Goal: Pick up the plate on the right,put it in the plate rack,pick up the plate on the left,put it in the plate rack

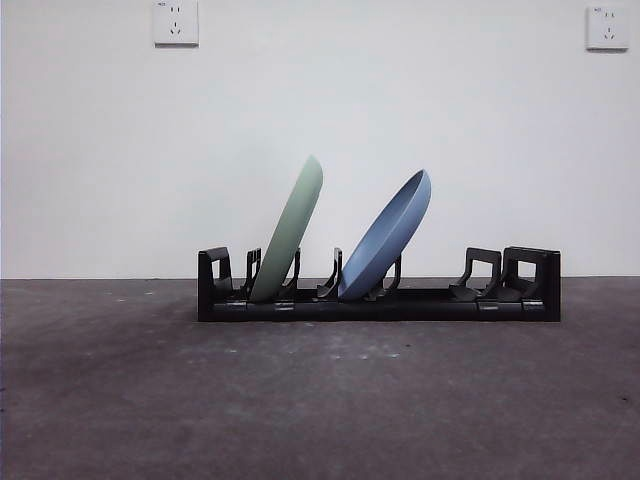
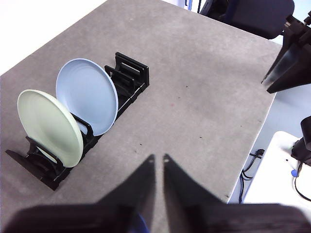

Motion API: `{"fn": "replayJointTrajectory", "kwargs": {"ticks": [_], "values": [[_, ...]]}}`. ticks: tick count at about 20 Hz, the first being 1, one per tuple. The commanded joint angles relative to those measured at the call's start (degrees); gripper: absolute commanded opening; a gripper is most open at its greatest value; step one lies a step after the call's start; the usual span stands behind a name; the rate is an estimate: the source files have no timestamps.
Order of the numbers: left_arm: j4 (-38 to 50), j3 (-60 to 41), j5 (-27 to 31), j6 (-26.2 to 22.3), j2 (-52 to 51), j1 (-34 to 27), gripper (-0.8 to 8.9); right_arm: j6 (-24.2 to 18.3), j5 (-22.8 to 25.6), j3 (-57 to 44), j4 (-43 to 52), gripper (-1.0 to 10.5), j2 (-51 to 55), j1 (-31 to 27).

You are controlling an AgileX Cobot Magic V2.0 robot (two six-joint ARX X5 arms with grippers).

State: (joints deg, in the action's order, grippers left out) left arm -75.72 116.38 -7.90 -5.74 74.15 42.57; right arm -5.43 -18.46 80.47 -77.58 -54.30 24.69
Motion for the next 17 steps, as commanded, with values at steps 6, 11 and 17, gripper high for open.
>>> {"fn": "replayJointTrajectory", "kwargs": {"ticks": [6,11,17], "values": [[0.2,-0.1,0.1,0.6,0.0,0.1,-0.04,2.2,0.0,-0.4,-1.2,0.0,0.1,0.0],[0.2,-0.1,0.4,0.6,0.0,0.1,-0.04,2.2,5.6,-0.3,-1.3,0.0,-1.1,0.0],[0.2,-0.1,0.3,0.7,0.1,0.1,-0.04,2.2,12.0,-0.3,-1.2,0.0,-4.0,0.0]]}}
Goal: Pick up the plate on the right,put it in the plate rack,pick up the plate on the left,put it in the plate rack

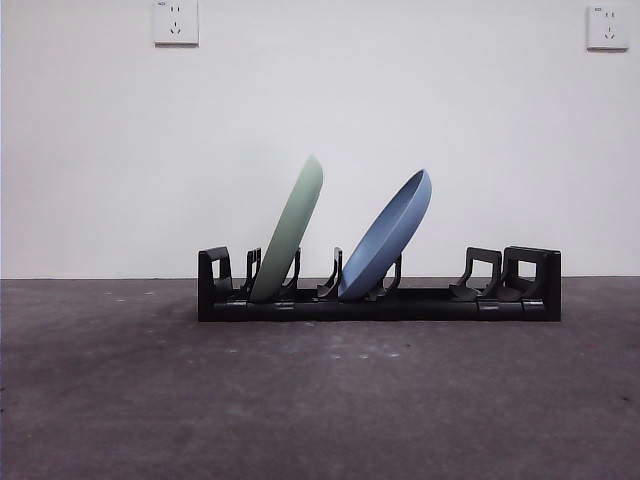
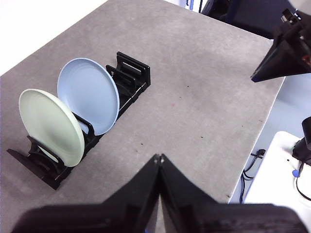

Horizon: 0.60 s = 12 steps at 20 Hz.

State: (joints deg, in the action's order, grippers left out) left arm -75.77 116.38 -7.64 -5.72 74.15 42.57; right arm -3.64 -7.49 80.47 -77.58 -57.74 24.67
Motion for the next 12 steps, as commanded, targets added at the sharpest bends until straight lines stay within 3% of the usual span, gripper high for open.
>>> {"fn": "replayJointTrajectory", "kwargs": {"ticks": [1,5,8,12], "values": [[0.3,-0.1,0.2,0.3,0.1,0.1,-0.04,0.4,1.7,-0.3,-1.2,0.0,-1.0,0.0],[1.5,-0.1,0.1,-0.3,0.4,0.1,-0.04,0.4,2.6,-0.3,-1.2,0.0,-3.0,0.0],[8.5,-0.3,-1.0,-8.3,0.2,-5.0,-0.04,0.4,2.6,-0.3,-1.2,0.0,-4.1,0.0],[19.1,-6.2,-12.2,-12.6,-2.1,-13.0,-0.04,0.4,2.6,-0.3,-1.2,0.0,-4.7,0.0]]}}
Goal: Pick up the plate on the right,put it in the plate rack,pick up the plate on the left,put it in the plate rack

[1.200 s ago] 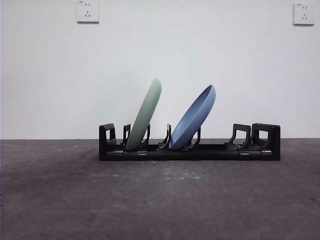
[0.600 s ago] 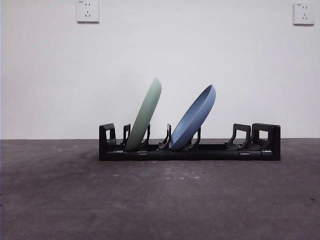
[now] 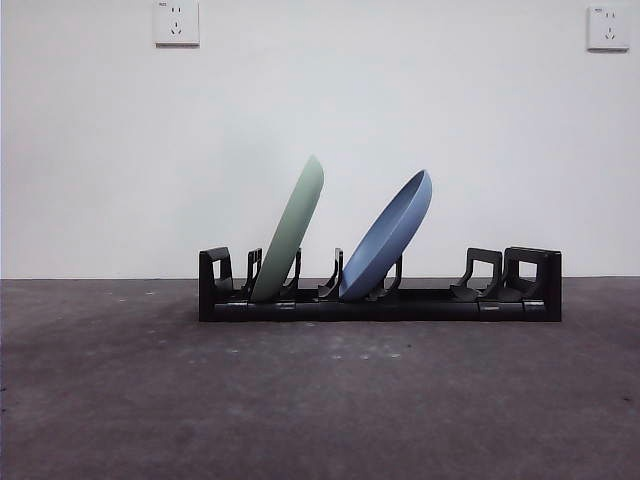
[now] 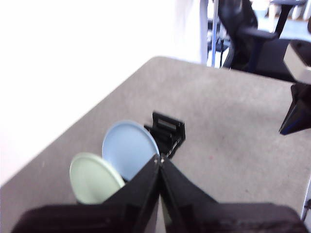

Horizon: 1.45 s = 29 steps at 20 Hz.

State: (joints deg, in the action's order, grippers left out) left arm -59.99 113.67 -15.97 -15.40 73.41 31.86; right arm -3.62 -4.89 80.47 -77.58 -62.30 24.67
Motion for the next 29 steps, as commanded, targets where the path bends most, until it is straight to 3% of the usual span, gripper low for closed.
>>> {"fn": "replayJointTrajectory", "kwargs": {"ticks": [1,7,11,16,19,25,29], "values": [[7.6,-7.5,-5.7,-2.9,-2.8,-4.7,-0.04,0.4,0.0,-0.3,-1.2,0.0,-0.2,0.0],[40.1,-43.9,-8.5,-2.8,-18.8,-16.9,-0.04,0.4,0.0,-0.3,-1.2,0.0,-0.4,0.0],[50.1,-63.4,-7.2,-2.9,-31.5,-24.7,-0.04,0.4,0.0,-0.3,-1.2,0.0,-0.5,0.0],[52.0,-80.2,0.1,-2.8,-44.9,-31.0,-0.04,0.4,0.0,-0.3,-1.2,0.0,-0.5,0.0],[52.0,-88.5,1.0,-1.9,-51.9,-32.3,-0.04,0.4,0.0,-0.3,-1.2,0.0,-0.5,0.0],[56.4,-104.7,1.3,5.1,-64.0,-33.4,-0.04,0.4,0.0,-0.3,-1.2,0.0,-0.5,0.0],[56.3,-113.2,7.4,11.5,-70.2,-33.4,-0.04,0.4,0.0,-0.3,-1.2,0.0,-0.5,0.0]]}}
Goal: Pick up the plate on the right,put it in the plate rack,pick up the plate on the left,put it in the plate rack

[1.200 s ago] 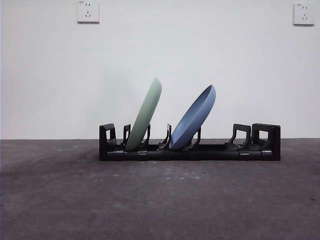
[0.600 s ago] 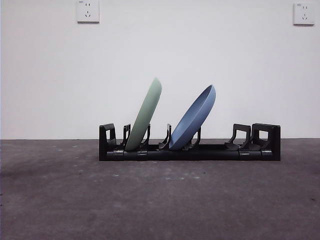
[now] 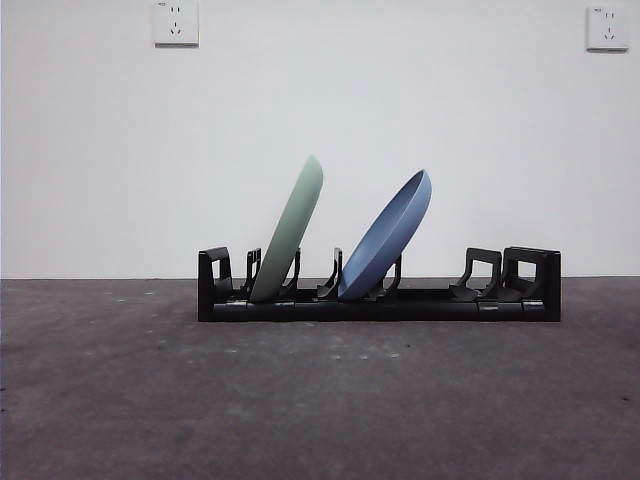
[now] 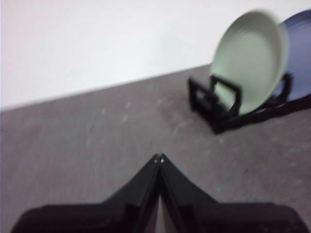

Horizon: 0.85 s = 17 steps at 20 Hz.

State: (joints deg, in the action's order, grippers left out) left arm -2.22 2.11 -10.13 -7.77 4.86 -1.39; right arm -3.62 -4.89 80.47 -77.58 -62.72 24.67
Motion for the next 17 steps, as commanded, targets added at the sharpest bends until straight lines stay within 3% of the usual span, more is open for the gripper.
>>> {"fn": "replayJointTrajectory", "kwargs": {"ticks": [1,4,7,17], "values": [[-4.5,-1.7,2.7,4.1,-3.0,-0.2,-0.03,0.4,0.0,-0.3,-1.2,0.0,-0.1,0.0],[-7.4,-1.7,4.9,4.8,-4.7,-0.2,-0.03,0.4,0.0,-0.3,-1.1,0.0,-0.1,0.0],[-6.9,-1.7,3.3,7.3,-4.7,-0.2,-0.03,0.4,0.0,-0.3,-1.1,0.0,-0.1,0.0],[-7.0,-1.7,3.3,7.2,-2.8,-0.2,-0.03,0.4,0.0,-0.3,5.4,0.0,-0.1,0.0]]}}
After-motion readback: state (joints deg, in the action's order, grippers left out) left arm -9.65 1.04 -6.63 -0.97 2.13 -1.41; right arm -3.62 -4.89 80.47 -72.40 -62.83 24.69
